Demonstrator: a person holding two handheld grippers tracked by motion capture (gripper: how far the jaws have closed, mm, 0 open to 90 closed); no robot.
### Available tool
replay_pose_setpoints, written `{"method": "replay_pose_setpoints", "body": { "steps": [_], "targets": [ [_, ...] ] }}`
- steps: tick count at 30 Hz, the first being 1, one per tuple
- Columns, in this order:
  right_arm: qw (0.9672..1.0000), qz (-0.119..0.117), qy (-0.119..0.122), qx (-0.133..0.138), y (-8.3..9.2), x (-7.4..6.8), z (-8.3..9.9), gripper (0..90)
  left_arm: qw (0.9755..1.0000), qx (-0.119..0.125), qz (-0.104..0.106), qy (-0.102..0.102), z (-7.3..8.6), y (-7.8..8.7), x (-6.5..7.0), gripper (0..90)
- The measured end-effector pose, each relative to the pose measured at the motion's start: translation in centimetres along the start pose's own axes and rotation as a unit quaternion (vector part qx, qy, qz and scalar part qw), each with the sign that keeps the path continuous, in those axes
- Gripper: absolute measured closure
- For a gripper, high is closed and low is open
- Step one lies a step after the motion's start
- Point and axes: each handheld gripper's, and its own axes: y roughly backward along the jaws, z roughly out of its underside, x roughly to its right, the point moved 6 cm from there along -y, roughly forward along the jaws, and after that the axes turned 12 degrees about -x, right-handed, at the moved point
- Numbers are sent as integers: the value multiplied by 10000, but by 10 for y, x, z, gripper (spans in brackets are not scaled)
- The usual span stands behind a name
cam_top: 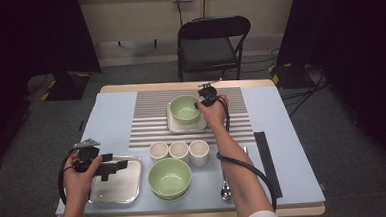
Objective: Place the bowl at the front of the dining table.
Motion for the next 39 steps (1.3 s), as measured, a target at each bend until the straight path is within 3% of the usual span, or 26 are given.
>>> {"method": "replay_pose_setpoints", "body": {
  "steps": [22, 32, 39],
  "targets": [
    [9999, 73, 119, 64, 5, -4, -1, 765, 10000, -4, 4, -28, 0, 0, 2, 187],
    [9999, 63, 81, 76, 6, -3, -2, 697, 10000, 9, 9, -32, -1, 0, 2, 186],
    [9998, 70, 92, 159, 6, 0, -1, 587, 10000, 7, 13, -24, -1, -1, 3, 186]
  ]
}}
